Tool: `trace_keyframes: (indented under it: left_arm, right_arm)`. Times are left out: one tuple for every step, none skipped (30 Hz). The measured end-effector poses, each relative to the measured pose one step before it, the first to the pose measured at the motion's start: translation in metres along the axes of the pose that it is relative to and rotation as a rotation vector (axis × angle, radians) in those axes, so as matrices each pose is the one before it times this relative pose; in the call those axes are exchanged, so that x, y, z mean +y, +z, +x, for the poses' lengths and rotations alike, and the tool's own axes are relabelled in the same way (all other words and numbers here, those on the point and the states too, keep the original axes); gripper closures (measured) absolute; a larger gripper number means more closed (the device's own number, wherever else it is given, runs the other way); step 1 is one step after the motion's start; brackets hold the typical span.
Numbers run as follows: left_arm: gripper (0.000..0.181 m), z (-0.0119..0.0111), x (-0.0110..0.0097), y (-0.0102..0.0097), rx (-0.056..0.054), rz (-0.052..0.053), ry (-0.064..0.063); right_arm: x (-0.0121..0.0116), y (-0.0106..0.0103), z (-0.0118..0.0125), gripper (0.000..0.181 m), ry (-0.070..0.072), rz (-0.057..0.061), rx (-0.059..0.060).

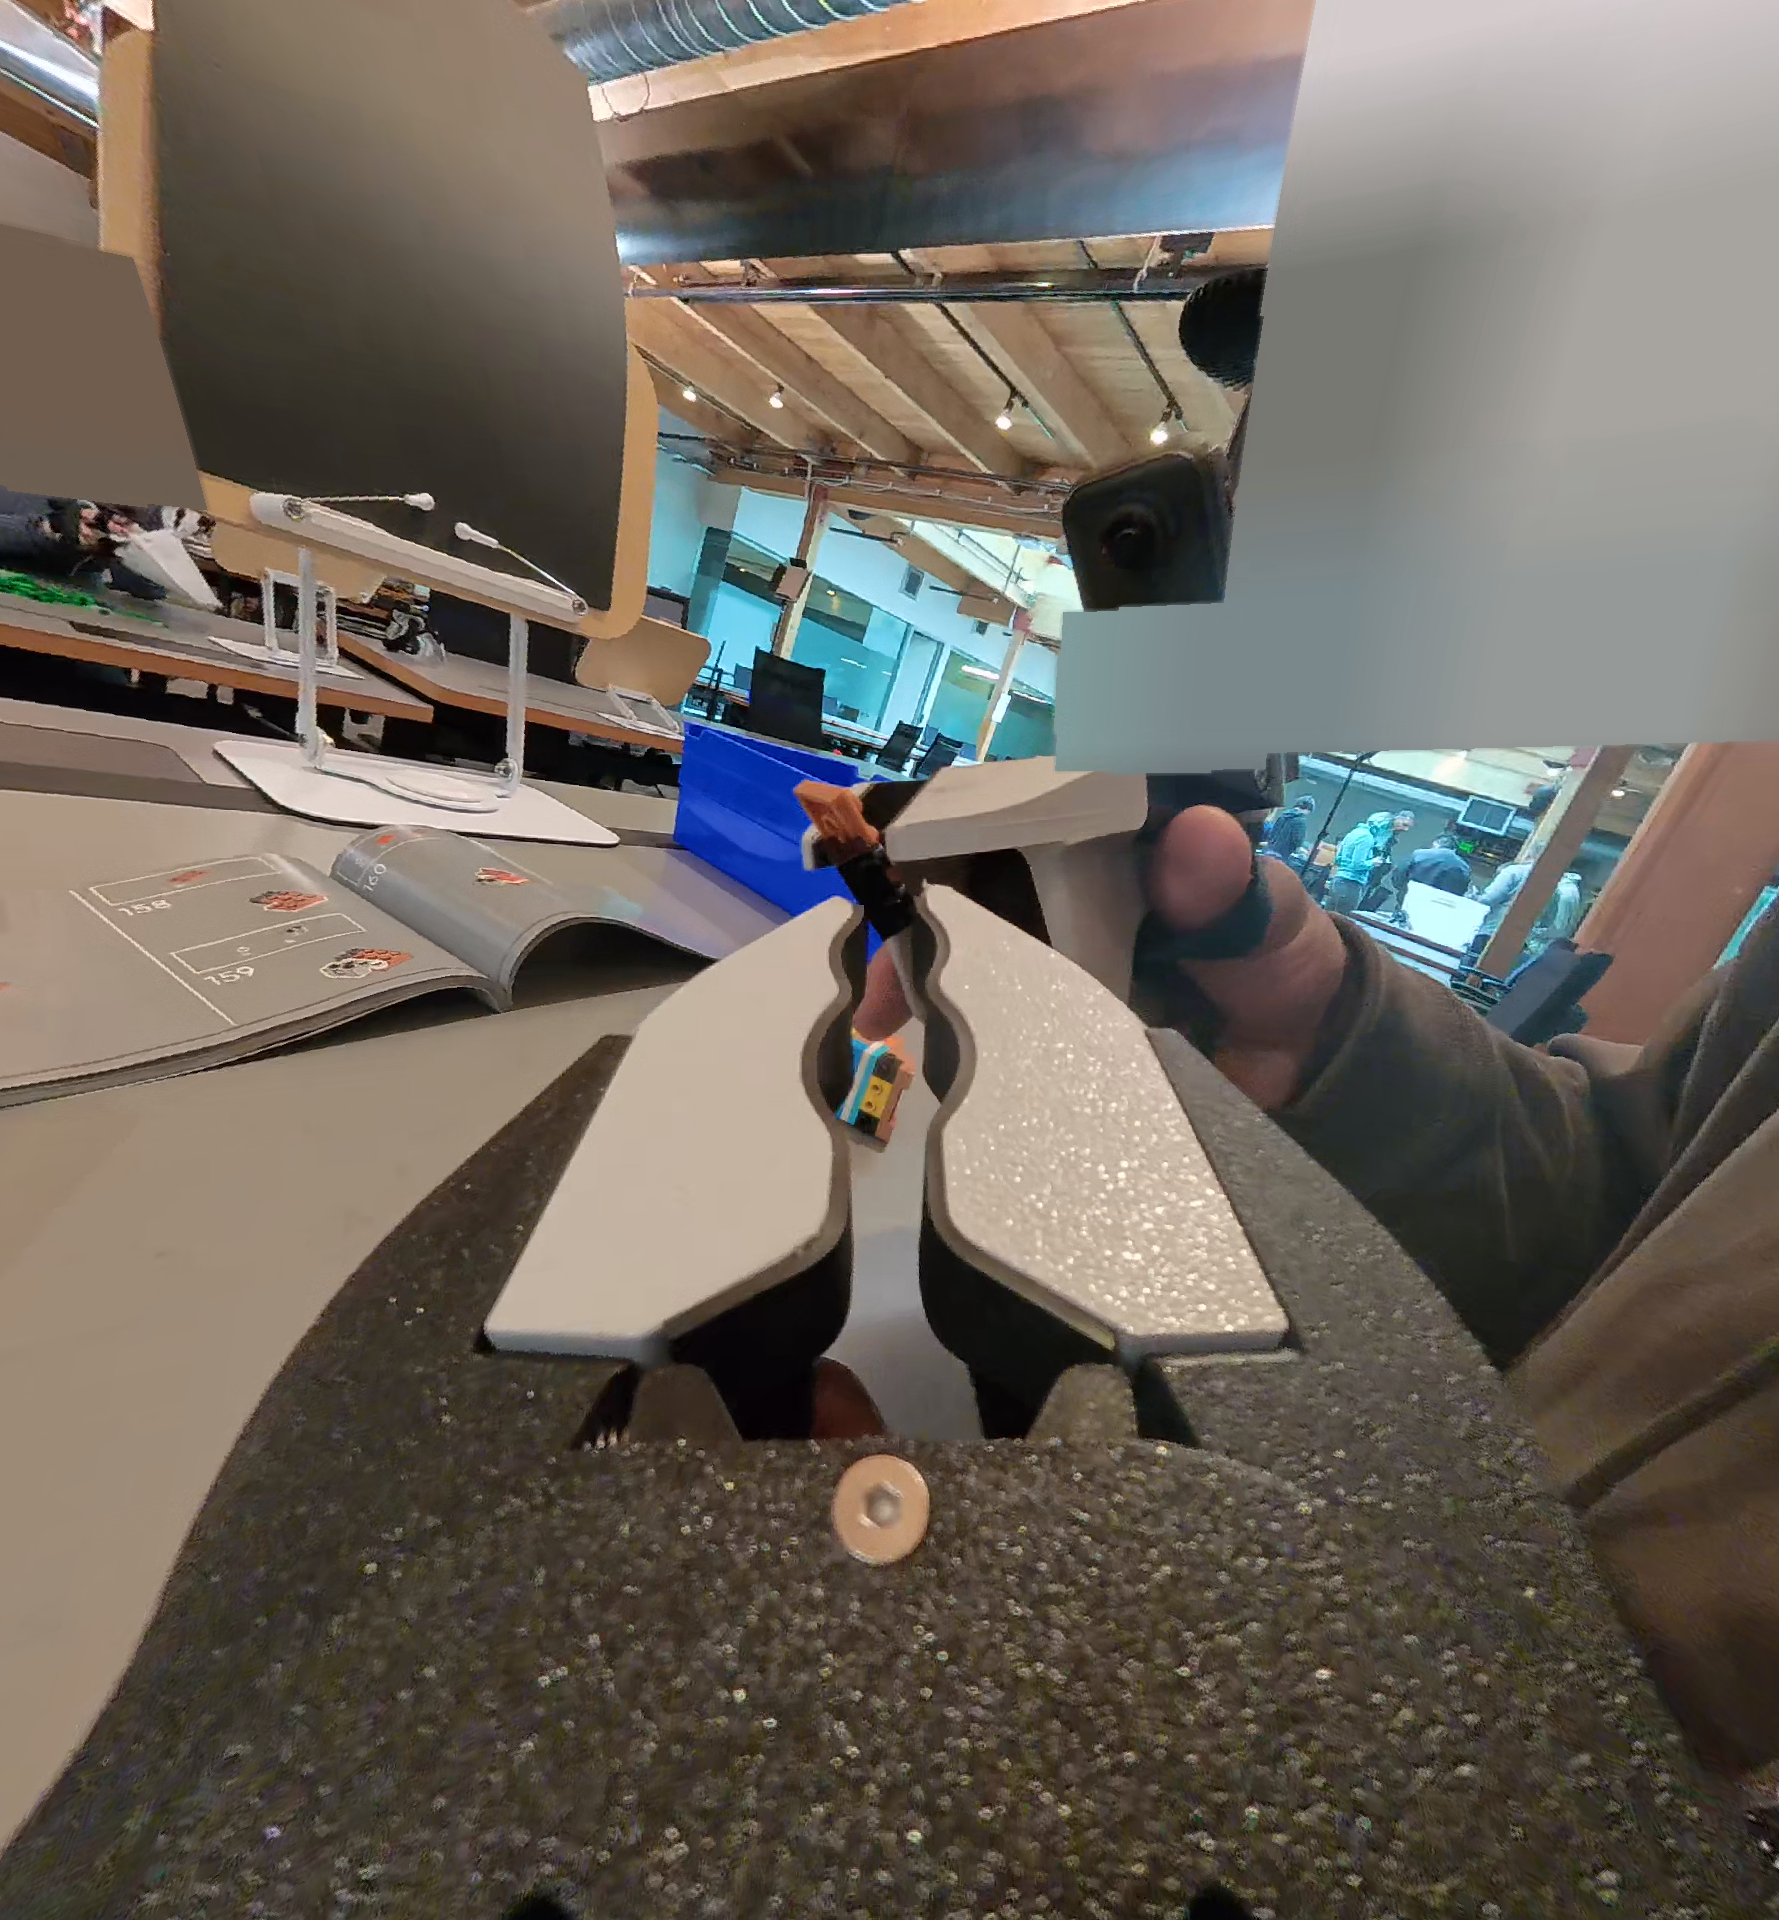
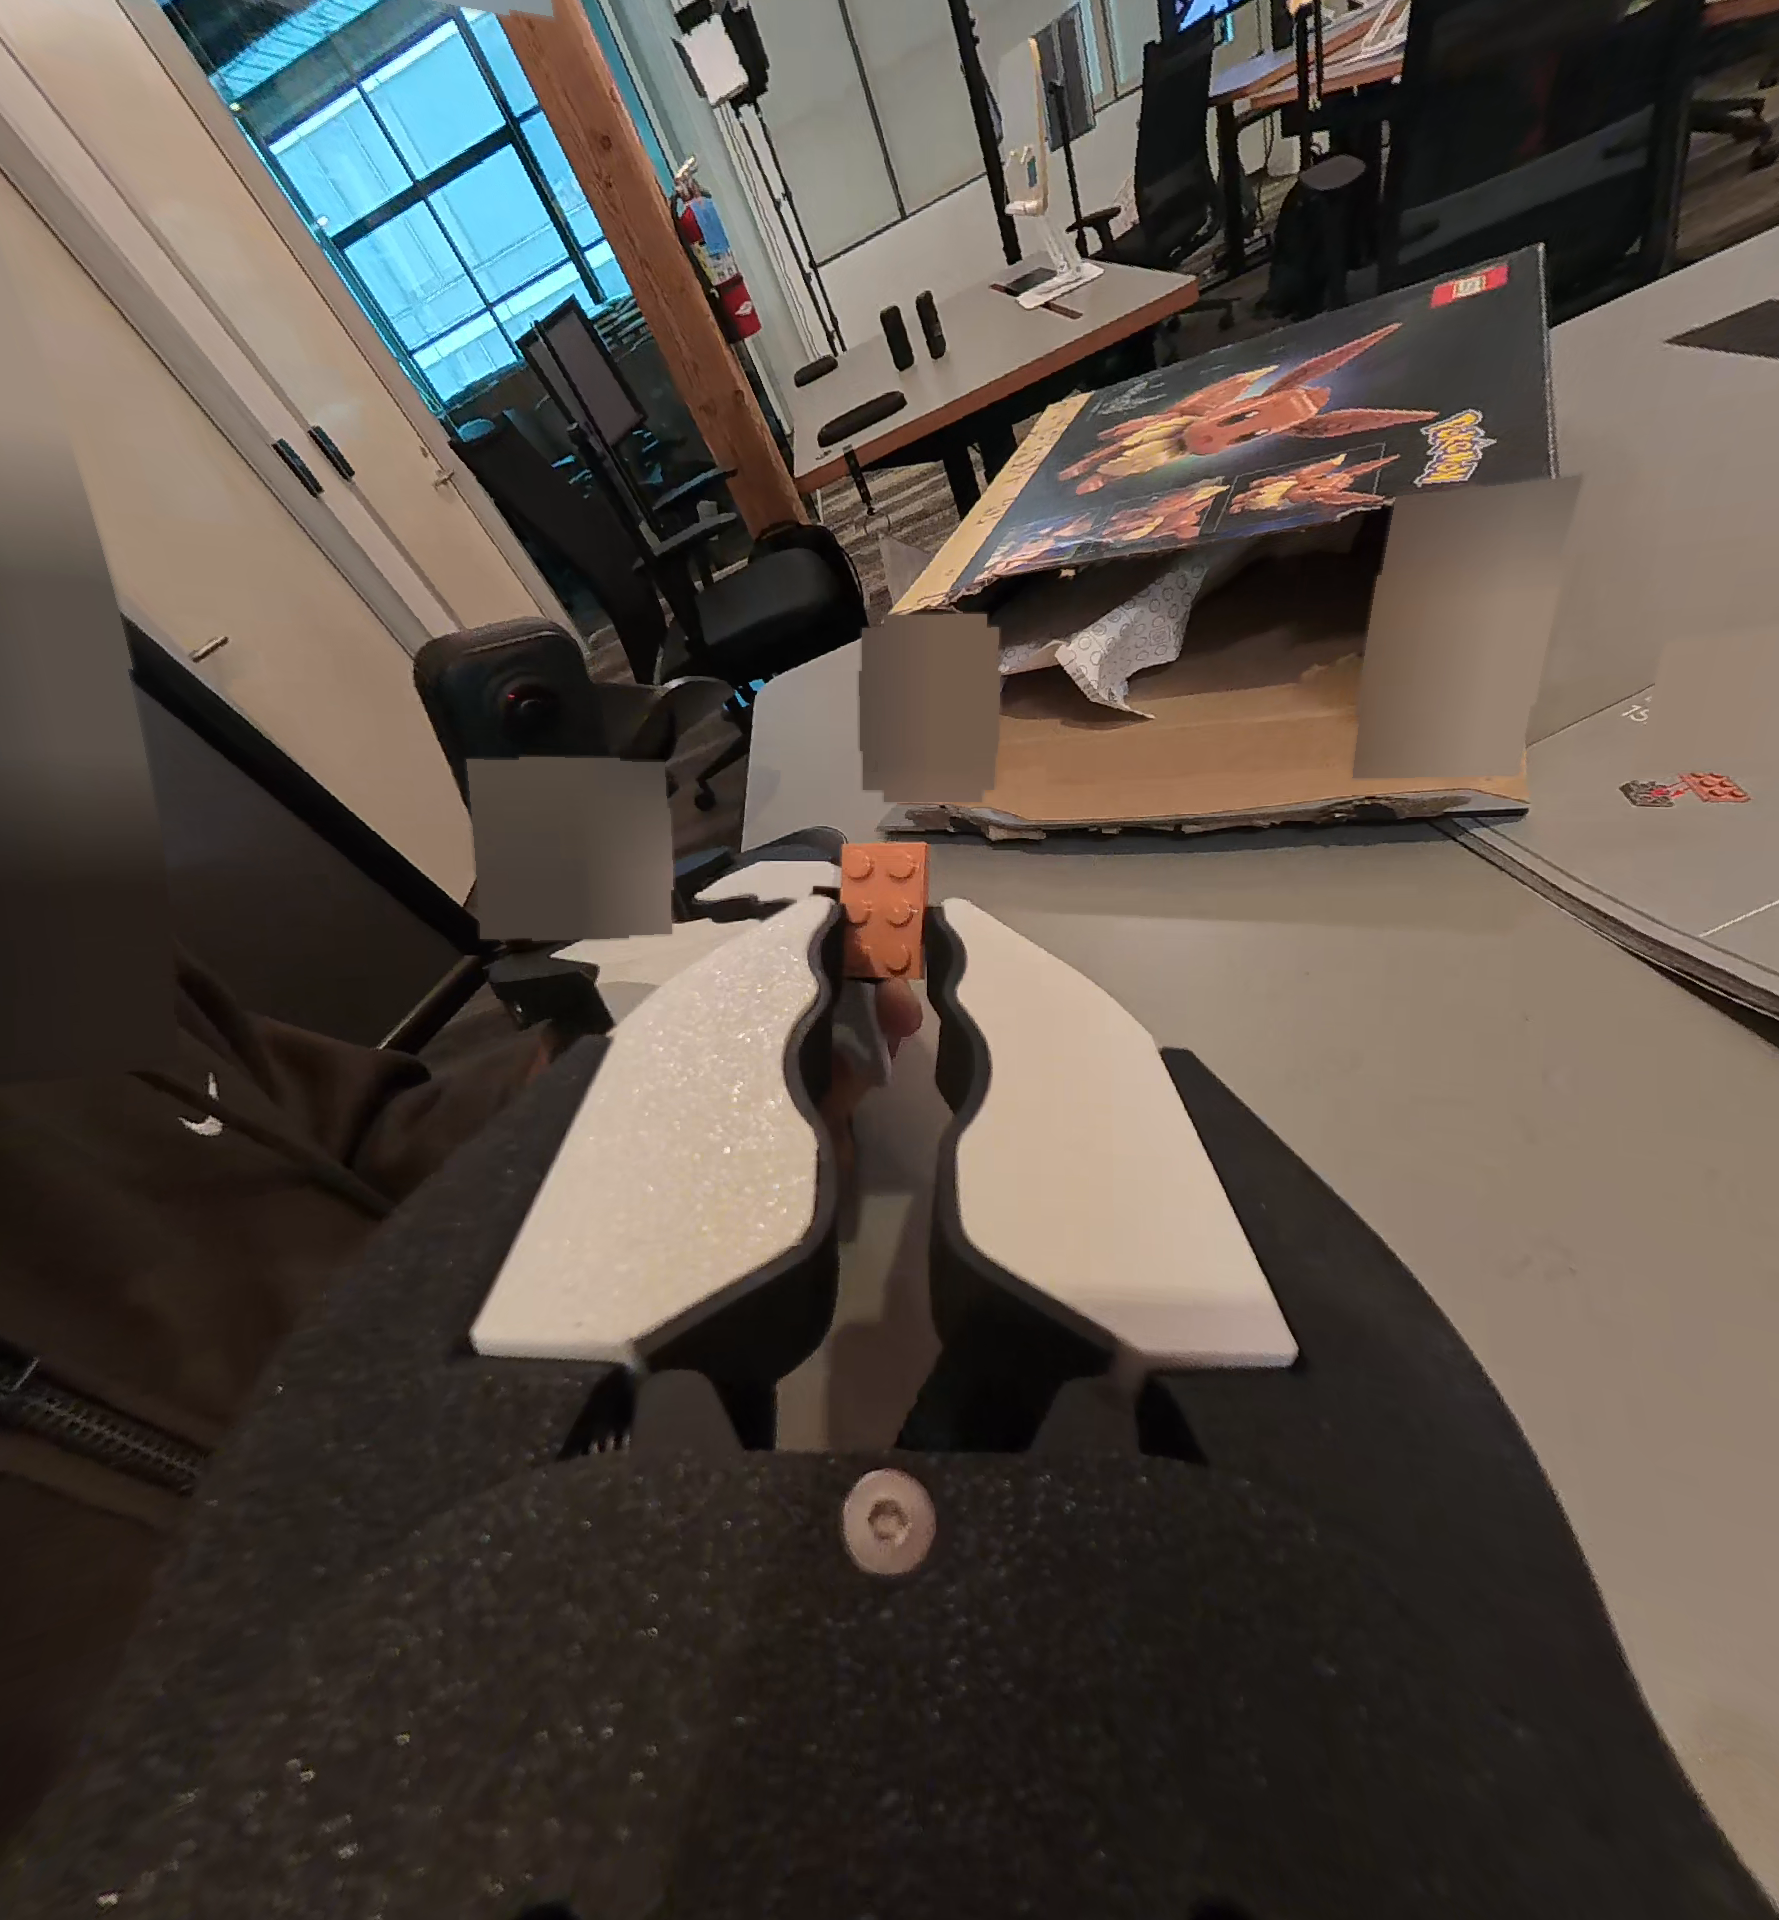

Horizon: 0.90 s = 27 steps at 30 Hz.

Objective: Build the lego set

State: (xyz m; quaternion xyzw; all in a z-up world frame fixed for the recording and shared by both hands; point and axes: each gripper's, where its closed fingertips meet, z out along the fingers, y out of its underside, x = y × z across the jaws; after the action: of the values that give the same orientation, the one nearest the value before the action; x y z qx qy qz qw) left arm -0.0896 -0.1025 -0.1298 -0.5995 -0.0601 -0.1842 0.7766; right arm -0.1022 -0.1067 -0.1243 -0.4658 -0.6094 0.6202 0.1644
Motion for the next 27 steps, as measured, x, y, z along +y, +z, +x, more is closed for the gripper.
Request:
trace_keyframes:
  left_arm:
    - [0.174,0.00032,-0.00027,-0.00002,0.0042,0.0025,-0.0012]
    - [0.174,0.00054,-0.00042,-0.00023,0.0064,0.0031,-0.0041]
    - [0.173,-0.00017,-0.00080,-0.00035,0.0033,0.0068,-0.0087]
    - [0.173,-0.00096,-0.00144,-0.00065,-0.0013,0.0110,-0.0105]
    - [0.173,-0.00116,-0.00153,-0.00086,-0.0013,0.0090,-0.0103]
    - [0.173,-0.00010,-0.00011,-0.00032,0.0057,0.0006,-0.0090]
    - [0.174,0.00022,-0.00036,-0.00012,0.0030,0.0025,-0.0030]
    - [0.174,0.00022,-0.00013,-0.00009,0.0007,0.0006,0.0020]
    - [0.173,0.00036,0.00002,-0.00006,0.0014,-0.0004,0.0010]
    - [0.173,0.00005,0.00012,-0.00005,0.0019,-0.0010,-0.0020]
    - [0.174,0.00015,-0.00004,0.00000,0.0029,0.0000,-0.0028]
    - [0.174,0.00019,-0.00007,-0.00022,0.0040,0.0001,-0.0024]
    - [0.174,0.00052,-0.00008,-0.00013,0.0060,-0.0003,-0.0033]
    - [0.173,0.00053,-0.00018,-0.00012,0.0067,0.0001,-0.0033]
    - [0.173,0.00050,-0.00004,-0.00008,0.0052,0.0000,-0.0017]
    - [0.173,0.00033,0.00005,0.00006,0.0025,-0.0009,0.0001]
    - [0.173,0.00053,0.00010,0.00005,0.0026,-0.0005,0.0017]
    - [0.173,0.00057,0.00000,0.00005,0.0036,-0.0007,0.0020]
    - [0.173,0.00066,0.00008,0.00009,0.0043,-0.0018,0.0022]
    - [0.173,0.00074,0.00036,0.00004,0.0055,-0.0038,0.0028]
    - [0.173,0.00095,0.00038,0.00015,0.0063,-0.0059,0.0053]
    - [0.173,0.00018,0.00052,0.00008,0.0011,-0.0081,0.0086]
    - [0.173,0.00017,0.00064,0.00018,-0.0014,-0.0095,0.0131]
    - [0.173,-0.00002,0.00047,0.00002,-0.0027,-0.0071,0.0149]
    - [0.173,0.00019,0.00022,-0.00001,-0.0025,-0.0047,0.0139]
    - [0.173,0.00019,0.00027,0.00013,-0.0032,-0.0034,0.0127]
    - [0.173,0.00017,0.00005,0.00022,-0.0036,-0.0015,0.0106]
  right_arm:
    - [-0.00002,-0.00017,-0.00020,0.167,0.0032,0.0021,-0.0004]
    - [-0.00028,-0.00024,-0.00053,0.167,0.0030,0.0025,-0.0030]
    - [-0.00013,-0.00021,-0.00023,0.167,0.0032,0.0013,-0.0023]
    - [0.00020,-0.00013,0.00012,0.167,0.0026,-0.0015,0.0004]
    - [0.00121,0.00017,0.00007,0.167,-0.0003,-0.0067,-0.0014]
    - [0.00128,0.00049,-0.00042,0.167,-0.0007,-0.0060,-0.0033]
    - [-0.00013,0.00021,-0.00031,0.167,0.0044,0.0039,-0.0013]
    - [-0.00006,0.00020,-0.00034,0.167,0.0043,0.0016,-0.0031]
    - [-0.00014,-0.00001,-0.00028,0.167,0.0002,-0.0001,-0.0028]
    - [0.00000,0.00001,-0.00008,0.167,-0.0017,-0.0005,-0.0007]
    - [-0.00005,0.00003,-0.00002,0.167,0.0005,0.0004,0.0001]
    - [-0.00003,0.00008,-0.00026,0.167,0.0028,0.0015,-0.0017]
    - [0.00013,0.00003,-0.00034,0.167,0.0040,0.0010,-0.0038]
    - [0.00000,-0.00024,-0.00047,0.167,0.0043,0.0005,-0.0048]
    - [0.00007,-0.00014,-0.00046,0.167,0.0036,0.0008,-0.0048]
    - [0.00003,-0.00019,-0.00029,0.167,0.0031,0.0004,-0.0035]
    - [0.00007,-0.00026,-0.00028,0.167,0.0018,-0.0001,-0.0028]
    - [0.00009,-0.00027,-0.00032,0.167,0.0011,-0.0003,-0.0035]
    - [0.00005,-0.00024,-0.00035,0.167,0.0009,-0.0005,-0.0029]
    - [0.00002,-0.00038,-0.00014,0.167,-0.0017,-0.0008,-0.0007]
    - [0.00017,-0.00036,-0.00004,0.167,-0.0030,-0.0013,0.0009]
    - [0.00014,-0.00037,0.00011,0.167,-0.0026,-0.0016,0.0013]
    - [0.00031,-0.00027,0.00016,0.167,-0.0029,-0.0023,0.0014]
    - [0.00039,-0.00029,0.00011,0.167,-0.0038,-0.0025,0.0014]
    - [0.00038,-0.00016,0.00002,0.167,-0.0030,-0.0010,0.0005]
    - [0.00020,-0.00021,0.00001,0.167,-0.0014,0.0000,0.0002]
    - [0.00005,-0.00019,0.00002,0.167,-0.0015,0.0005,0.0005]
